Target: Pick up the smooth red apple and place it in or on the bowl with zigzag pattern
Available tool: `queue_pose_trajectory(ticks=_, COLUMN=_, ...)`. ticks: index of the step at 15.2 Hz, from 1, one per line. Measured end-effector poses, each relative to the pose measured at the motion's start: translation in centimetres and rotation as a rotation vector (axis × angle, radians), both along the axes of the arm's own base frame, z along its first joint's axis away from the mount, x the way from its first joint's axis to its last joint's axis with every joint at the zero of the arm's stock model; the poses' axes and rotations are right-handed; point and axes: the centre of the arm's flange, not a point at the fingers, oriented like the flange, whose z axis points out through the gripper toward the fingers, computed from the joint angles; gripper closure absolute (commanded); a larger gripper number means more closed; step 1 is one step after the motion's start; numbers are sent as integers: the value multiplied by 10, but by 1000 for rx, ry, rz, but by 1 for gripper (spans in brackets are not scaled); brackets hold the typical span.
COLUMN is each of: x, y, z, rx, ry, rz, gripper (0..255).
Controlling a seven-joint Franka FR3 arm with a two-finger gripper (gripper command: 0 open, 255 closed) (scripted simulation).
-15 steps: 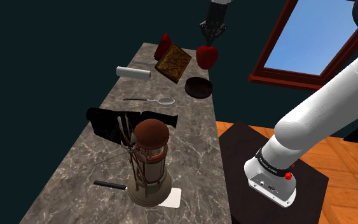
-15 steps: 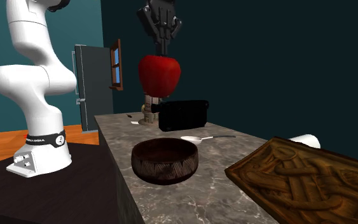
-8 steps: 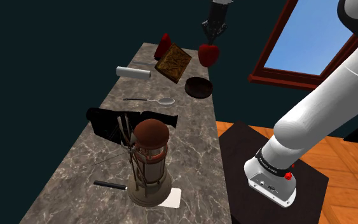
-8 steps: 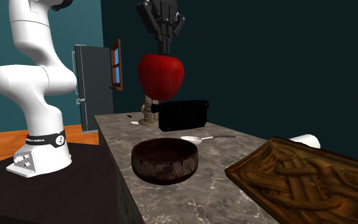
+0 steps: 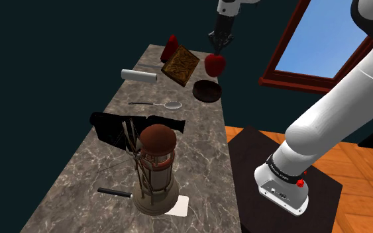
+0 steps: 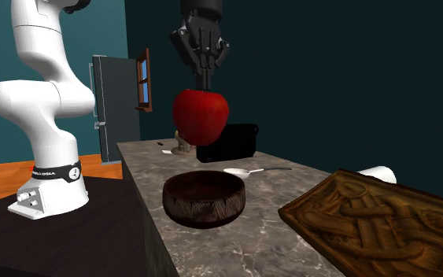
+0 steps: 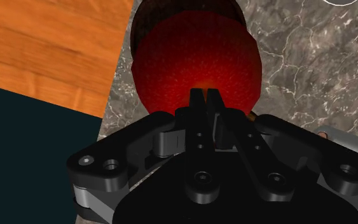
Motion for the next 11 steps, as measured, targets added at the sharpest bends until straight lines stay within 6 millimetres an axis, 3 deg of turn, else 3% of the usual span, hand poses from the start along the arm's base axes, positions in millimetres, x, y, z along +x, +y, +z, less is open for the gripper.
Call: queue_pose_trajectory(ticks=11, x=1, y=0, z=-59, rx=0, ry=0, rz=0, gripper=255)
